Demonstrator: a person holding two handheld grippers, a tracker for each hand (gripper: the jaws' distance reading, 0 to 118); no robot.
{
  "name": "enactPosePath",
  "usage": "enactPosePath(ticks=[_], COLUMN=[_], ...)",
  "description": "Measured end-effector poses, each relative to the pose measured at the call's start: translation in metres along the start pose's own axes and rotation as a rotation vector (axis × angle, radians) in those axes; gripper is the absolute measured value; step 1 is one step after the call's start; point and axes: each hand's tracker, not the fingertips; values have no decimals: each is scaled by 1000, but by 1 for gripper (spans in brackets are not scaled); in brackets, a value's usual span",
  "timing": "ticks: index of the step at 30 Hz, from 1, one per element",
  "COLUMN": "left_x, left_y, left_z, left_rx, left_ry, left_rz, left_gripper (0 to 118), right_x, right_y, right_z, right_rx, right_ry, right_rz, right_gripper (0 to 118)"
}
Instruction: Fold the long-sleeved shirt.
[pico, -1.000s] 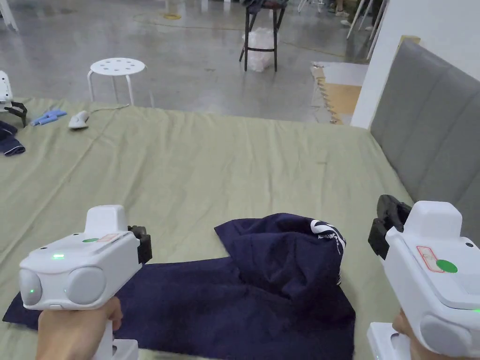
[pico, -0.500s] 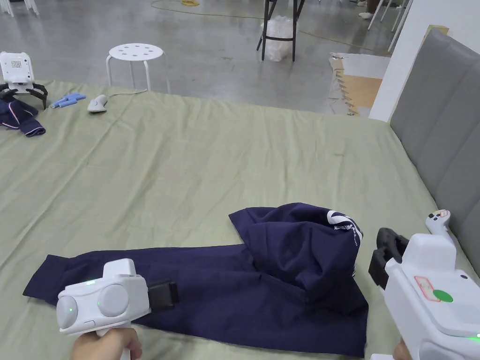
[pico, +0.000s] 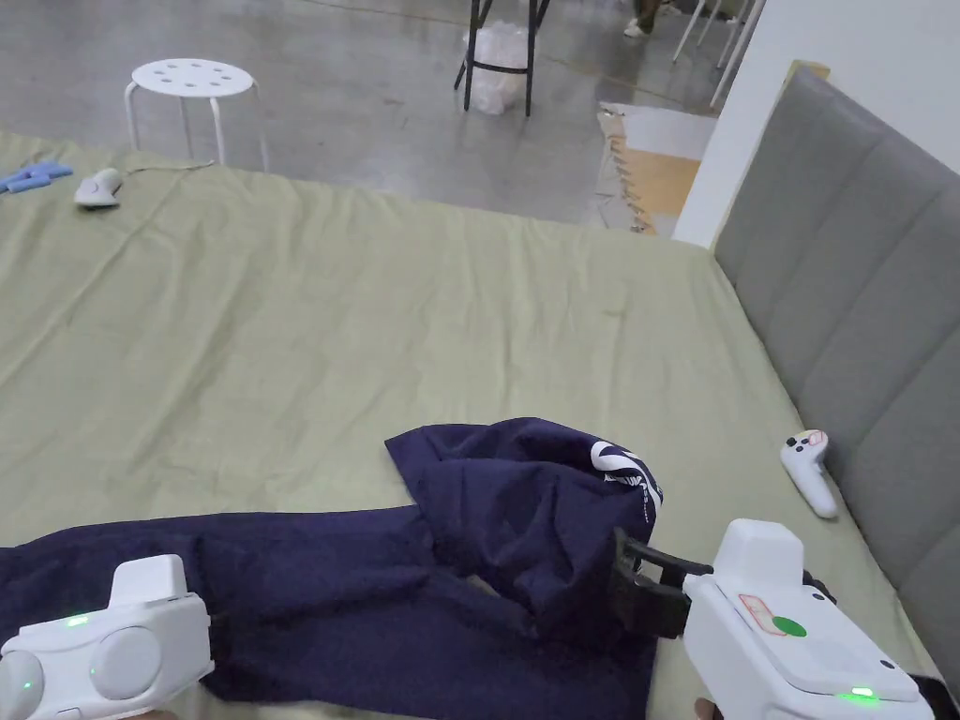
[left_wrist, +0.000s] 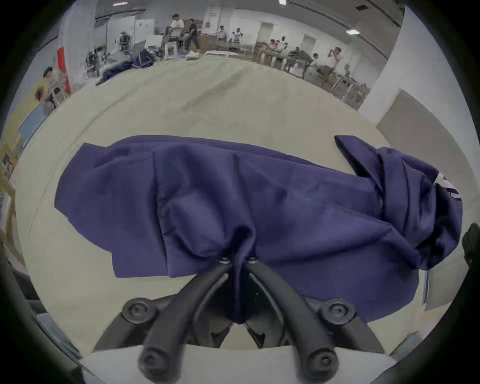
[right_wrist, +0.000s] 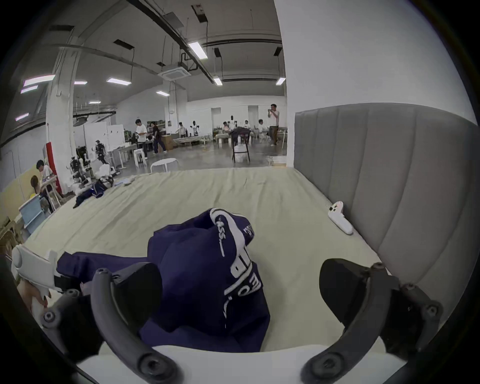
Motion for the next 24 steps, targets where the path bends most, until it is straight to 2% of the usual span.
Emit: enactPosePath(ticks=[7,8,9,10,11,13,14,16,17,19,22,24], left_x=[6,7,8,8,7,3,0,-8,-11,-15,-20,-28], left_y=[7,8,10,11,15,16,15,13,12,16,33,52], left_z=[9,10,12,12,8,-1,-4,2,6,20,53,77], left_rx=[55,53,60,65,64,42,28,55,59,109,209,286], left_ry=[-25,-39,-42,-48,-51,-63,-74,-145,-121,-170,-217,-242], left_rz=[-40,-38,-39,-41,-42,-22,-4,41,38,65,99,107], left_gripper=[7,7,7,7,7,7,7,7,7,7,7,7], right_x=[12,15,19,10,12,25,27,40,47,48,45,42], right_y=[44,48,50,46,41,30,24,16,15,24,52,74], right_z=[-72,-86,-101,-101,-110,-119,-117,-102,-94,-73,-43,-24], right_rx=[-99,-161,-210,-250,-297,-309,-296,-246,-222,-183,-91,-48], right_ry=[35,56,70,77,68,-24,-3,15,23,48,140,181], right_rz=[10,18,19,31,21,-24,-32,-119,-156,-185,-241,-245], right_gripper=[118,113,97,66,12,8,8,8,7,7,7,7])
